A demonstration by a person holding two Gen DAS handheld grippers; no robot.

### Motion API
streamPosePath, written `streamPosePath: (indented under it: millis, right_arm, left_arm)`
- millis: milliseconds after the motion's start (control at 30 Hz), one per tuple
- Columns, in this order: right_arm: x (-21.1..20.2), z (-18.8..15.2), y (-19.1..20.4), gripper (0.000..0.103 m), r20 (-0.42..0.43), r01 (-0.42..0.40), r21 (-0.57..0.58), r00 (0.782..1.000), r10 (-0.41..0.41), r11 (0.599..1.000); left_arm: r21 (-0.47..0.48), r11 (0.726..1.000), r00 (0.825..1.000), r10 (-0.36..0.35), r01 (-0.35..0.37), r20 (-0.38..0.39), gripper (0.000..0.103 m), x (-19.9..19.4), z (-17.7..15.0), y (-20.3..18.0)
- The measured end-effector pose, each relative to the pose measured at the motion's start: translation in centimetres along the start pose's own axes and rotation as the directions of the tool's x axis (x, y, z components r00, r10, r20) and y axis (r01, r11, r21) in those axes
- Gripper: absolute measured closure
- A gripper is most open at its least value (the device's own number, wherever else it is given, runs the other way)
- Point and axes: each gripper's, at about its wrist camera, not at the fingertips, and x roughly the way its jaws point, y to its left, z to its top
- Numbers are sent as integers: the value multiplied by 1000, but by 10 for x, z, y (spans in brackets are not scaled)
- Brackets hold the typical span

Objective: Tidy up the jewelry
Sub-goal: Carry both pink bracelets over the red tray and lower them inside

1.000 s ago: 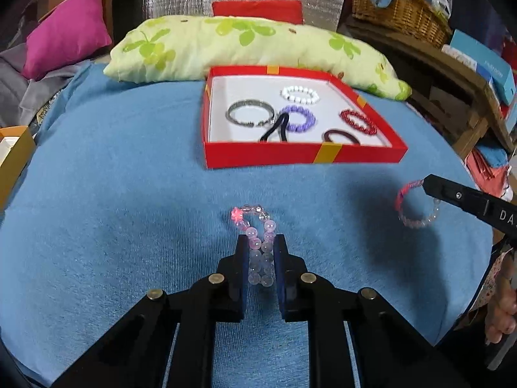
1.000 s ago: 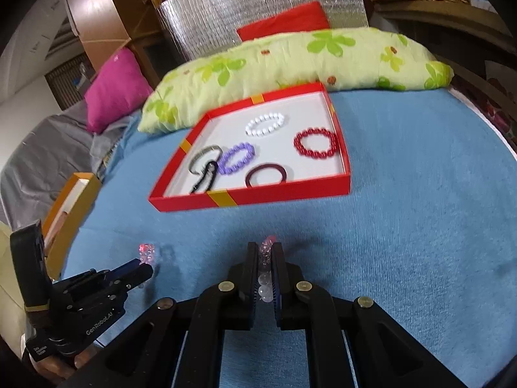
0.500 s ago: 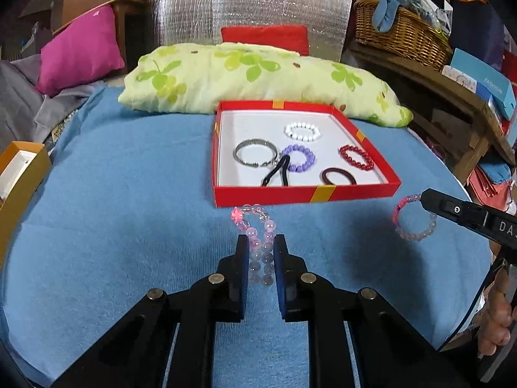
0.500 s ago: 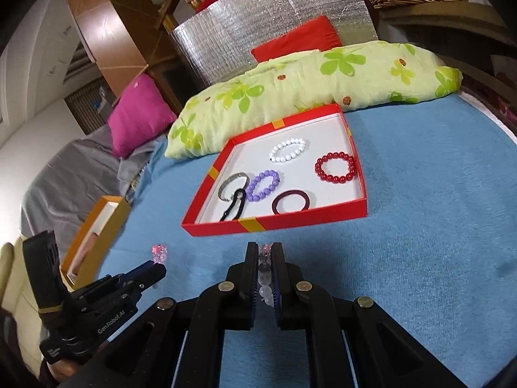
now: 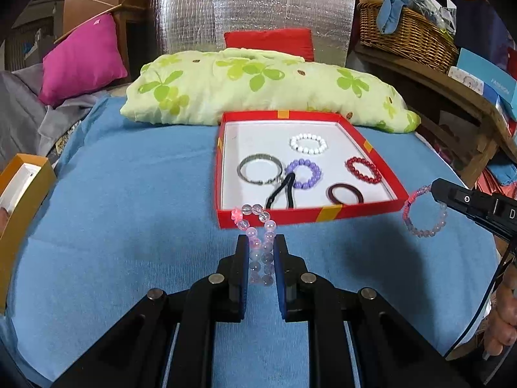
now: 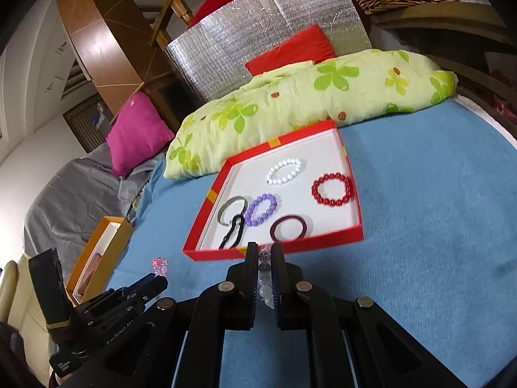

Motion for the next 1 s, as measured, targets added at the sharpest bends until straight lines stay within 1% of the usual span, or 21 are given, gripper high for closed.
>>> streamPosePath:
  millis: [300,500,633,833,1000]
  right_arm:
    - [13,23,1,94,39,-1,-19,999,2,1000]
    - [27,37,-9,94,47,-7,24,999,6,1000]
    - [41,51,-13,94,61,5,18,998,-6,1000]
    - [63,71,-25,94,62,16,54,998,-20,998]
    - [75,86,-30,94,73,25,61,997,-30,998]
  left_arm:
    - [20,999,999,34,-34,14,87,9,21,-4]
    - [52,996,997,73,-74,25,87,17,34,-9]
    - [70,993,995,94,-97,45,87,21,45,-10]
    - [74,991,993,104,-107,48,87,33,59,-9]
    - [75,991,993,107,-110,42,87,45,69,-9]
